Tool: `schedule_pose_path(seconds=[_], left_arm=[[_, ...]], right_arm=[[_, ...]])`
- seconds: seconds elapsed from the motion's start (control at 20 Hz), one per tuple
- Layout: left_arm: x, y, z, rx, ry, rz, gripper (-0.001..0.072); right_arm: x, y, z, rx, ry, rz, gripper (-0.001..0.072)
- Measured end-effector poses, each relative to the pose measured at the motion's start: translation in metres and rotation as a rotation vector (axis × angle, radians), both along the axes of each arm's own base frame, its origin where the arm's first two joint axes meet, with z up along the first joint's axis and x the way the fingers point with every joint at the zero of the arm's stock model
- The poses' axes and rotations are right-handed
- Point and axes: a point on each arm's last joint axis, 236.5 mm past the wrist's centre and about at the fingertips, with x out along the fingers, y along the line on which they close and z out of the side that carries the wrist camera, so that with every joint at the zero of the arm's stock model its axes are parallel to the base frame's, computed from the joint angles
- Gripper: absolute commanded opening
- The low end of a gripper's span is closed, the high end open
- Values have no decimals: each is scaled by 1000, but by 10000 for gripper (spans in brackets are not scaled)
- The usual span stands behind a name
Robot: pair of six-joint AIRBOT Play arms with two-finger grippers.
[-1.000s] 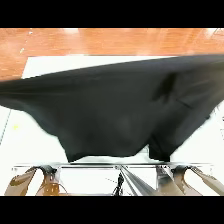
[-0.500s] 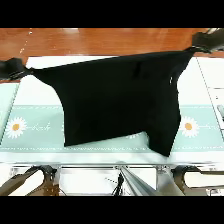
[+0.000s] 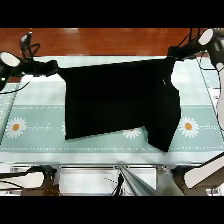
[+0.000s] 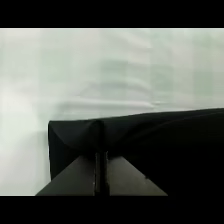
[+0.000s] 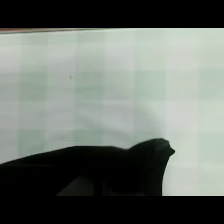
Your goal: Fold the shirts.
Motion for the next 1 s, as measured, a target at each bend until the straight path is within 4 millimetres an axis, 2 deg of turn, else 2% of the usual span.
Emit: schedule_pose_path(seconds=[0.2, 0.3, 0.45, 0.6, 0.65, 0.7, 0.75, 0.8, 0.85, 1.0], left_arm=[[-1, -6, -25, -2, 52, -14, 22], [-15, -9, -33, -7, 122, -50, 22], [-46, -18, -48, -27, 256, -114, 23], [-63, -27, -64, -39, 339, -153, 23], [-67, -30, -68, -44, 362, -158, 49], [-70, -32, -72, -49, 383, -162, 169], [-73, -32, -74, -54, 399, -160, 298], [-77, -33, -75, -60, 420, -163, 404], [-82, -33, -75, -65, 441, -168, 424], [-102, -29, -67, -86, 508, -194, 424]], right_arm=[[-5, 0, -27, -3, 67, 4, 25], [-18, -2, -35, -18, 129, 13, 25], [-47, -7, -48, -47, 265, 27, 26], [-68, -5, -61, -51, 367, 42, 27], [-73, -4, -65, -50, 393, 45, 61], [-76, -5, -66, -50, 408, 43, 241], [-78, -5, -67, -50, 419, 40, 392], [-83, -7, -68, -50, 438, 39, 412], [-89, -9, -67, -54, 460, 46, 412], [-117, -25, -57, -84, 552, 74, 412]])
